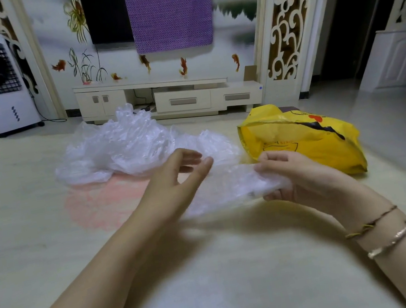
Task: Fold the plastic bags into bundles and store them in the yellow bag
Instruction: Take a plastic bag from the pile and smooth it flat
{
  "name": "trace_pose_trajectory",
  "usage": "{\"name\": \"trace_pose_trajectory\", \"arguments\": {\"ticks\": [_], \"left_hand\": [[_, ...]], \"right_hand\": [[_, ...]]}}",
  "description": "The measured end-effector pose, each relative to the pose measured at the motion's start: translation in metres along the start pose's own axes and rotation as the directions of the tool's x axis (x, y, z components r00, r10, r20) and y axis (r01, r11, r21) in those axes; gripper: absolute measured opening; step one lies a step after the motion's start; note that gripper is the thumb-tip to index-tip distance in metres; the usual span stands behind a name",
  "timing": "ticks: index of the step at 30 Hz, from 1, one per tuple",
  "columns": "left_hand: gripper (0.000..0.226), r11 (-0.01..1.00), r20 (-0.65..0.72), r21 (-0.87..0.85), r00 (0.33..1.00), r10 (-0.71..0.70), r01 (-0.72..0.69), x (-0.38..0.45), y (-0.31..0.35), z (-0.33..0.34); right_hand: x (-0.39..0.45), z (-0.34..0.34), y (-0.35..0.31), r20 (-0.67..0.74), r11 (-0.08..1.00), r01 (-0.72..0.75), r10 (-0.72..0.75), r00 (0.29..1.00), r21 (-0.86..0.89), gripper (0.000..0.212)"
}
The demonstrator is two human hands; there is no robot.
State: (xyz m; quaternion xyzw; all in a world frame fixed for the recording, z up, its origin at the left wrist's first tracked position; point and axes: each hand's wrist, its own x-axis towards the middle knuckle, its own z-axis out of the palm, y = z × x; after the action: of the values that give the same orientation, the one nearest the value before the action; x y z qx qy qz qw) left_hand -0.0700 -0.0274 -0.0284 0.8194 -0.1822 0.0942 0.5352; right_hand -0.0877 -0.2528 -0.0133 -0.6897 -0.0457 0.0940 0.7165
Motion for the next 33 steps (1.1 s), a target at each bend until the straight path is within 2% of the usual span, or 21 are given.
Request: {"name": "trace_pose_trajectory", "arguments": {"ticks": [4,6,8,10,11,12,13,14,15,16,17,18,20,21,23,25,27,28,30,32,33], "left_hand": [[0.056,0.994,0.21,-0.059,0.975,-0.079,0.093,-0.005,0.011,0.002],[0.047,0.987,0.305,-0.096,0.947,-0.096,0.131,-0.008,0.015,0.004],[0.034,0.966,0.358,-0.189,0.929,-0.099,0.175,-0.009,0.015,0.008],[0.031,0.938,0.311,-0.257,0.939,-0.148,0.233,-0.006,0.012,0.011],[0.031,0.926,0.255,-0.281,0.95,-0.183,0.254,-0.005,0.009,0.012],[0.031,0.922,0.188,-0.284,0.958,-0.217,0.265,-0.004,0.007,0.013],[0.031,0.925,0.126,-0.264,0.961,-0.247,0.272,-0.002,0.004,0.013],[0.031,0.928,0.077,-0.237,0.958,-0.277,0.288,-0.002,0.002,0.013],[0.031,0.925,0.044,-0.218,0.95,-0.309,0.311,-0.001,-0.001,0.013],[0.031,0.919,0.024,-0.206,0.941,-0.338,0.336,0.0,-0.003,0.013],[0.031,0.92,0.006,-0.186,0.937,-0.349,0.344,0.0,-0.006,0.013],[0.032,0.938,-0.027,-0.13,0.945,-0.327,0.321,-0.001,-0.008,0.012],[0.037,0.975,-0.086,0.106,0.979,-0.186,0.194,-0.003,-0.011,0.012],[0.042,0.959,-0.088,0.249,0.99,-0.114,0.133,-0.005,-0.013,0.012],[0.052,0.863,-0.055,0.503,0.998,-0.022,0.047,-0.008,-0.015,0.011],[0.052,0.826,-0.042,0.563,0.997,0.058,-0.024,-0.006,-0.015,0.005],[0.034,0.899,-0.034,0.43,0.994,0.105,-0.08,-0.002,-0.006,-0.01],[0.027,0.937,0.032,0.338,0.996,0.088,-0.093,-0.001,-0.001,-0.018],[0.028,0.971,0.311,0.213,0.95,0.035,-0.106,-0.002,0.009,-0.033],[0.031,0.967,0.572,0.238,0.818,-0.064,-0.091,-0.008,0.016,-0.039],[0.032,0.96,0.637,0.273,0.76,-0.126,-0.069,-0.01,0.017,-0.04]], "right_hand": [[-0.003,-0.005,-0.003,0.147,0.999,-0.04,0.041,0.988,-0.008,0.019],[-0.002,-0.006,-0.002,0.158,0.998,-0.053,0.055,0.986,-0.016,0.017],[0.0,-0.004,0.0,0.111,0.998,-0.063,0.06,0.992,0.024,0.024],[0.005,0.001,0.003,-0.007,0.994,-0.049,0.05,0.999,0.098,0.035],[0.008,0.004,0.005,-0.09,0.998,-0.012,0.018,0.996,0.069,0.037],[0.01,0.006,0.008,-0.186,0.998,0.041,-0.05,0.981,-0.054,0.037],[0.012,0.006,0.012,-0.257,0.955,0.097,-0.173,0.951,-0.281,0.037],[0.011,0.006,0.014,-0.24,0.832,0.153,-0.322,0.916,-0.533,0.04],[0.01,0.006,0.017,-0.127,0.662,0.216,-0.429,0.894,-0.717,0.047],[0.008,0.006,0.019,0.018,0.517,0.286,-0.463,0.886,-0.807,0.056],[0.007,0.008,0.022,0.139,0.436,0.348,-0.442,0.886,-0.83,0.063],[0.005,0.011,0.024,0.217,0.419,0.385,-0.394,0.893,-0.822,0.068],[0.001,0.018,0.026,0.289,0.463,0.397,-0.289,0.913,-0.792,0.072],[-0.001,0.022,0.027,0.31,0.49,0.391,-0.241,0.92,-0.779,0.072],[-0.005,0.026,0.025,0.349,0.5,0.397,-0.19,0.918,-0.77,0.065],[-0.007,0.028,0.023,0.388,0.481,0.421,-0.172,0.905,-0.769,0.052],[-0.008,0.029,0.023,0.401,0.486,0.418,-0.146,0.904,-0.767,0.041],[-0.008,0.028,0.023,0.404,0.489,0.412,-0.128,0.906,-0.769,0.038],[-0.007,0.028,0.023,0.41,0.492,0.405,-0.103,0.906,-0.77,0.037],[-0.006,0.027,0.022,0.409,0.511,0.399,-0.098,0.907,-0.762,0.039],[-0.005,0.026,0.022,0.407,0.521,0.395,-0.099,0.908,-0.756,0.04]]}}
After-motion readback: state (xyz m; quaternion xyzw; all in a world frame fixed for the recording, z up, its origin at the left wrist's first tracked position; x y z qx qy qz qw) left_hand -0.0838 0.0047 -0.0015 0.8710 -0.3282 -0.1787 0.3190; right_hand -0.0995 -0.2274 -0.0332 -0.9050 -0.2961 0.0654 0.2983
